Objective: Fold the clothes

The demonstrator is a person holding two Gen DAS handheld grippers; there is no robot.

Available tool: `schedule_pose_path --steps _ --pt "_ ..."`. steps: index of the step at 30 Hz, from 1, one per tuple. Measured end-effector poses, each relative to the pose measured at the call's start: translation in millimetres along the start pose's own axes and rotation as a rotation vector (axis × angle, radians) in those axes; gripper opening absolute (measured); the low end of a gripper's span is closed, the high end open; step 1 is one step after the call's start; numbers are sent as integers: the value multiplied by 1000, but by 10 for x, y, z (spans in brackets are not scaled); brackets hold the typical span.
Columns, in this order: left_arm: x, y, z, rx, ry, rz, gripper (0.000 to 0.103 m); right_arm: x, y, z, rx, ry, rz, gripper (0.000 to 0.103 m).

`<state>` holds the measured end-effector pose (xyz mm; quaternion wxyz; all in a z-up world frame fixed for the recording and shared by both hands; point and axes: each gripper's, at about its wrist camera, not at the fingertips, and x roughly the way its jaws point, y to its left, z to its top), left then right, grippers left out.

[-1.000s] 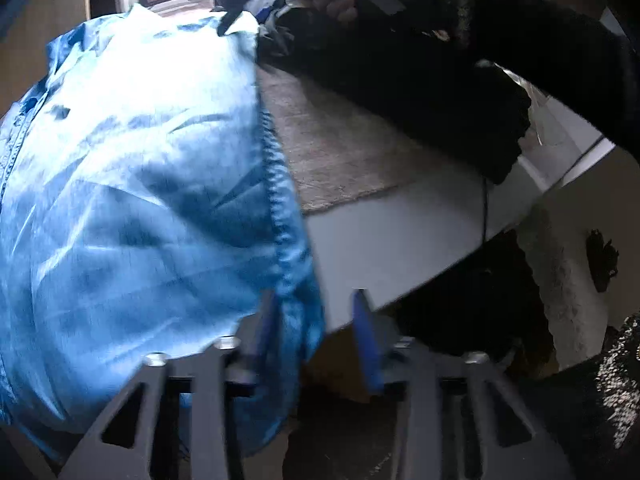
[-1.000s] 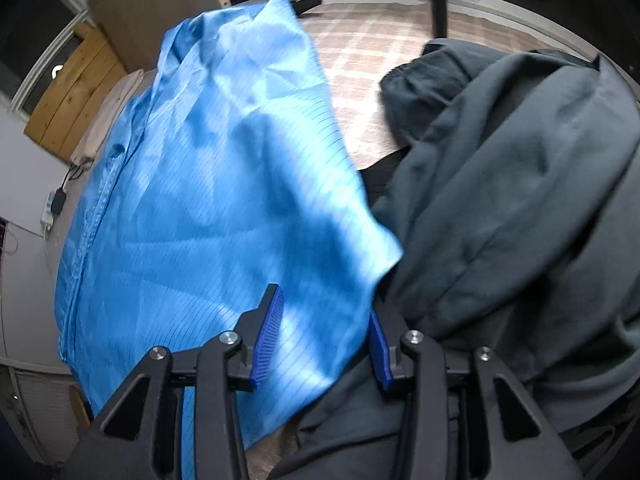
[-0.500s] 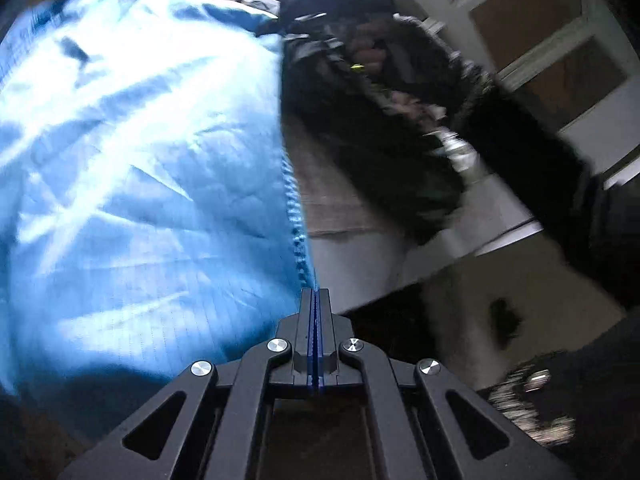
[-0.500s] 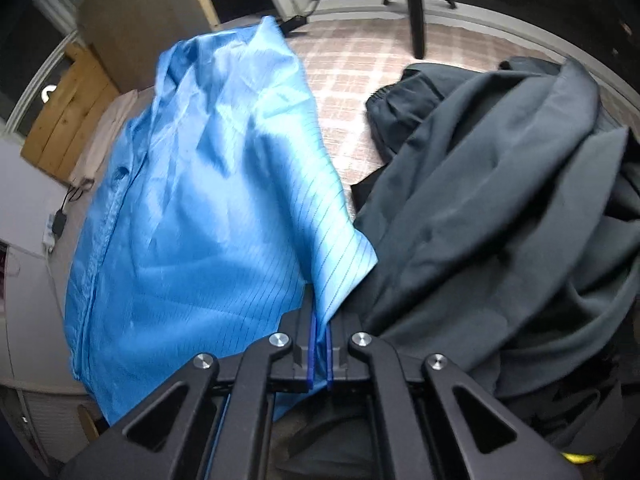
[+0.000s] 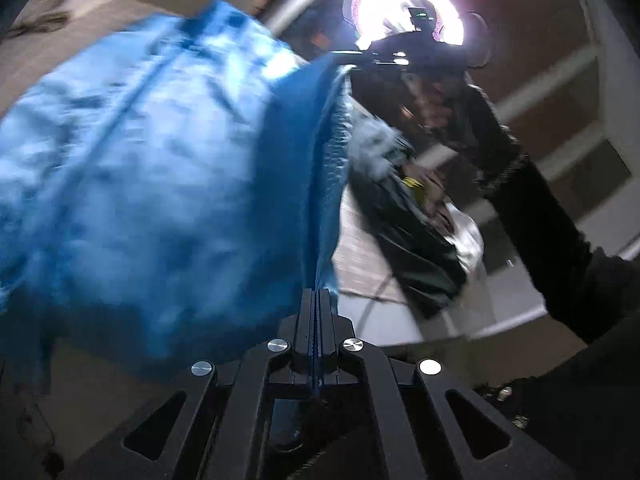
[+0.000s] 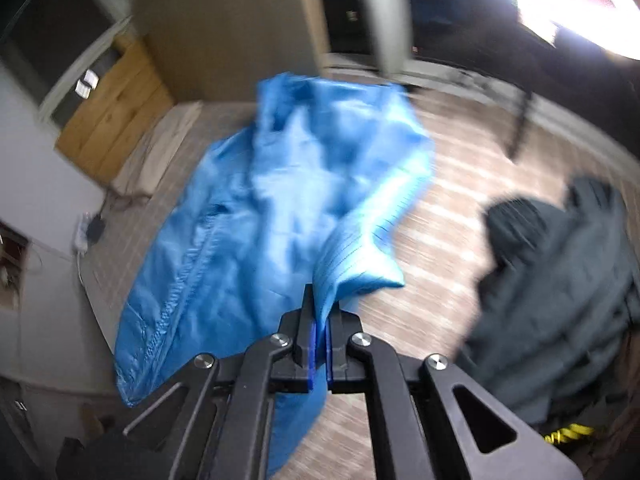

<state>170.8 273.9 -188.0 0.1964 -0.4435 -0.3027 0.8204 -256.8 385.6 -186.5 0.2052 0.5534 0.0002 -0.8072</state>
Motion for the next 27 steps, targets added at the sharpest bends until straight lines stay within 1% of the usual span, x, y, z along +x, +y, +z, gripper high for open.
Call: schedule_pose_path --steps 2,5,9,11,13,14,15,16,17,18,19,20,21,22,24,26,27 --pt "-62 191 22 -37 -17 38 0 279 285 131 -35 33 -20 3" --pt "-70 405 13 -59 -14 88 0 696 624 221 -82 87 -43 3" --pt "-98 610 22 -93 -13 123 0 1225 905 263 -138 167 -86 3" --pt "-62 715 40 -99 11 145 0 1489 1043 283 -166 207 -108 5" --pt "-24 806 58 -103 45 184 0 1676 1135 288 -205 255 -155 9" --pt "-33 828 69 -106 52 198 0 1599 1133 294 -206 248 -138 11" --pt "-50 844 79 -111 56 211 0 1503 1126 301 -205 237 -116 15" --pt "-94 850 91 -116 53 204 0 1407 1120 308 -204 225 -95 20" --pt "-135 840 105 -110 50 208 1 1311 1113 314 -203 214 -73 23" --pt "-172 826 119 -100 47 216 1 1147 1063 320 -194 185 -42 30" --pt "-210 813 133 -91 45 224 1 951 984 323 -179 149 -18 34" --pt "-247 789 151 -83 43 222 1 750 863 314 -151 99 -1 37" --pt "-285 762 170 -76 41 218 1 548 736 304 -120 48 16 42" --pt "-300 707 195 -61 40 205 1 382 572 285 -73 -6 27 42" --pt "-230 563 232 -12 53 165 1 285 343 255 -26 -53 1 42" --pt "-62 407 253 39 85 120 1 470 142 187 4 7 -17 42" --pt "-32 401 262 39 92 123 1 603 86 172 14 34 -17 41"
